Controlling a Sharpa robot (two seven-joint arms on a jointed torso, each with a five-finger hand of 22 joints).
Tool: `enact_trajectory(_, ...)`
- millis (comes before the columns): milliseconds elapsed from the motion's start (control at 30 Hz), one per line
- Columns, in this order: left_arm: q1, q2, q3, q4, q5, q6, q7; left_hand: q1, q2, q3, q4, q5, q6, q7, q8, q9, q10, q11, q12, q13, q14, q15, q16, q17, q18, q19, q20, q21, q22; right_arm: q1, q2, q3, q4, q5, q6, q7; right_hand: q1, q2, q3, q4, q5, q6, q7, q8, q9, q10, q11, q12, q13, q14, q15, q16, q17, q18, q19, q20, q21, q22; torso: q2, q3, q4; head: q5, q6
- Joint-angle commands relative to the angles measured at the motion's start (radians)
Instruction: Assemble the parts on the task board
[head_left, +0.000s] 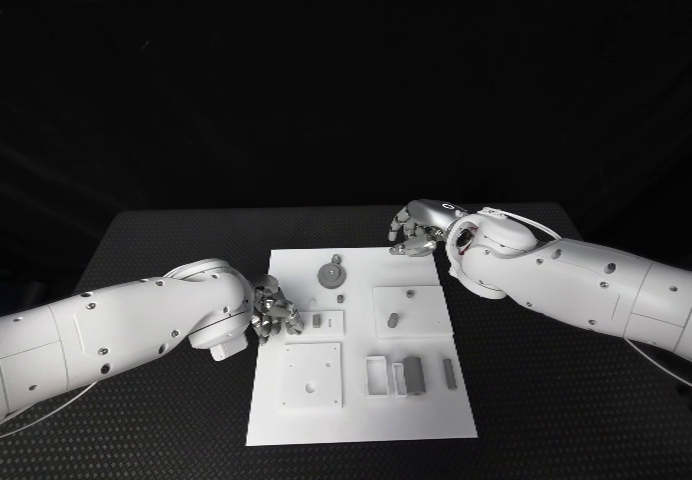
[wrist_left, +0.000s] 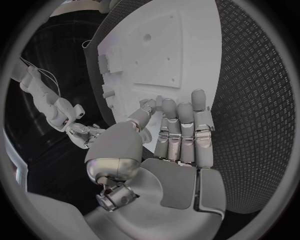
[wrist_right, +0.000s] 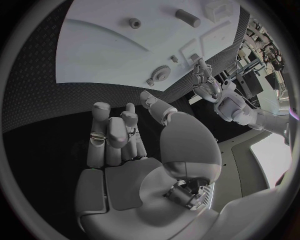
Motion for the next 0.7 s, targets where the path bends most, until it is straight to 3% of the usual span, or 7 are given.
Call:
enact_trajectory(33,-0.002,0.004,0.0,0.0,-0.019,-0.04,0.009,0.012,0.01,0.008,-0.001,0.004,0.019,-0.011,0.038,0.002,0.016,-0.013,0.005,0.001,0.006,0.001,0.006,-0.001,0.003,0.005,0.0,0.007,0.025,0.0,0.0,0.0,0.0,-0.007,0.012,-0.001,0.003,-0.01,0.0,0.008,0.002,0.004,0.011,-0.006,0.001,-0.004,0.003,-0.004,-0.001,-0.007,0.002,-0.006,-0.001,0.015,0.0,-0.009,-0.005,0.016,0.001,0.0013,-0.001,-0.001,0.0)
enact_trajectory(700,-0.002,0.01,0.0,-0.016,-0.054,-0.036,0.008,0.008,0.008,0.012,0.0,0.007,0.024,-0.014,0.042,-0.003,0.022,-0.015,0.007,0.001,0.012,-0.002,0.008,-0.003,0.003,0.009,-0.003,0.012,0.025,0.0,0.001,0.0,-0.002,-0.007,0.016,-0.001,0.003,-0.01,0.0,0.01,0.002,0.004,0.011,-0.006,0.002,-0.005,0.003,-0.004,-0.001,-0.007,0.002,-0.006,-0.001,0.015,-0.001,-0.009,-0.005,0.016,0.0,0.0003,0.0013,-0.008,-0.004)
